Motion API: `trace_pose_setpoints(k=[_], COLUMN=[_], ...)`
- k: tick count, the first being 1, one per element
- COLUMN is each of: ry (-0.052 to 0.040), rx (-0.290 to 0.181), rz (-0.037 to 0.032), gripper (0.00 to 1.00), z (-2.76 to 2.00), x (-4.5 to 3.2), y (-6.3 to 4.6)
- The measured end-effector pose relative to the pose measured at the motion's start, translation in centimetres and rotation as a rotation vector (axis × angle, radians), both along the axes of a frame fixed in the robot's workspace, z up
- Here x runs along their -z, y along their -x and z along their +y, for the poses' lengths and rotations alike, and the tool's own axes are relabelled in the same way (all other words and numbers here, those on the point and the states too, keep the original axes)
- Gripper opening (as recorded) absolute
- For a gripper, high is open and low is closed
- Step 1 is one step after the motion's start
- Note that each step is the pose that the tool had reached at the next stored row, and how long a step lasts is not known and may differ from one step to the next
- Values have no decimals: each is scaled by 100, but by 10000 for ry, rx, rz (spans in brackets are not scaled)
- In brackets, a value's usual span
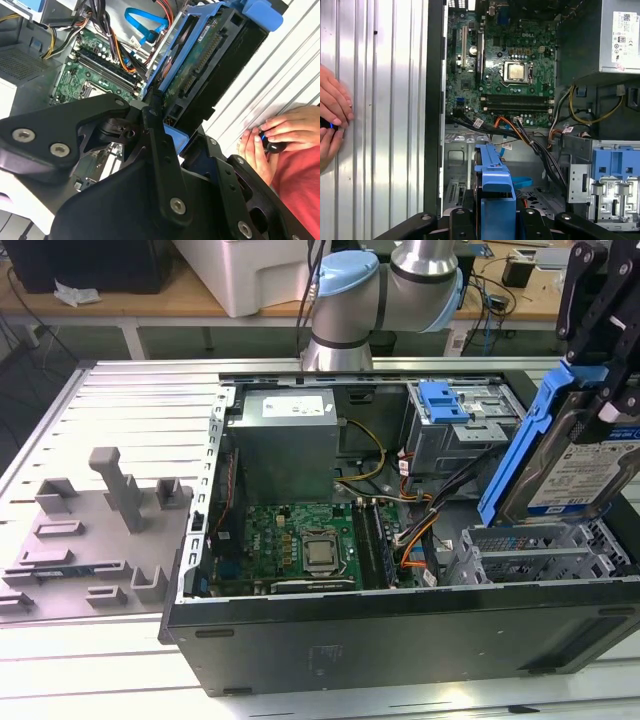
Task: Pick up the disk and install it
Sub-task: 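Insert the disk into the insertion slot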
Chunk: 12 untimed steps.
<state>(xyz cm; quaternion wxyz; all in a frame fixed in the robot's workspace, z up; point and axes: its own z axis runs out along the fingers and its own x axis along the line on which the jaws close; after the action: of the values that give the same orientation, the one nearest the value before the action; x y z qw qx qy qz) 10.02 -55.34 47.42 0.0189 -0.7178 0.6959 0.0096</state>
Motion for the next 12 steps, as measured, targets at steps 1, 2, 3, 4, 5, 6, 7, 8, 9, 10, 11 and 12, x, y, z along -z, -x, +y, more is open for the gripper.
trace_pose_setpoints(k=[1, 2, 3, 4, 5, 6, 7, 8, 9, 10, 11, 12], ry=[-1, -2, -3, -7, -7, -6, -6, -7, -8, -10, -10, -12], rx=[-1, 1, 1, 3, 4, 2, 2, 4, 7, 12, 18, 25], rz=[0, 0, 0, 0, -1, 0, 0, 0, 0, 0, 0, 0], gripper=[36, 36, 36, 36, 36, 36, 36, 36, 36, 36, 36, 36], z=[-3, -8, -11, -16, -18, -19, -19, -20, -20, -20, -20, -20], x=[5, 10, 15, 25, 32, 37, 45, 52, 58, 67, 76, 85], y=[-4, -8, -10, -12, -12, -13, -13, -14, -13, -14, -14, -14])
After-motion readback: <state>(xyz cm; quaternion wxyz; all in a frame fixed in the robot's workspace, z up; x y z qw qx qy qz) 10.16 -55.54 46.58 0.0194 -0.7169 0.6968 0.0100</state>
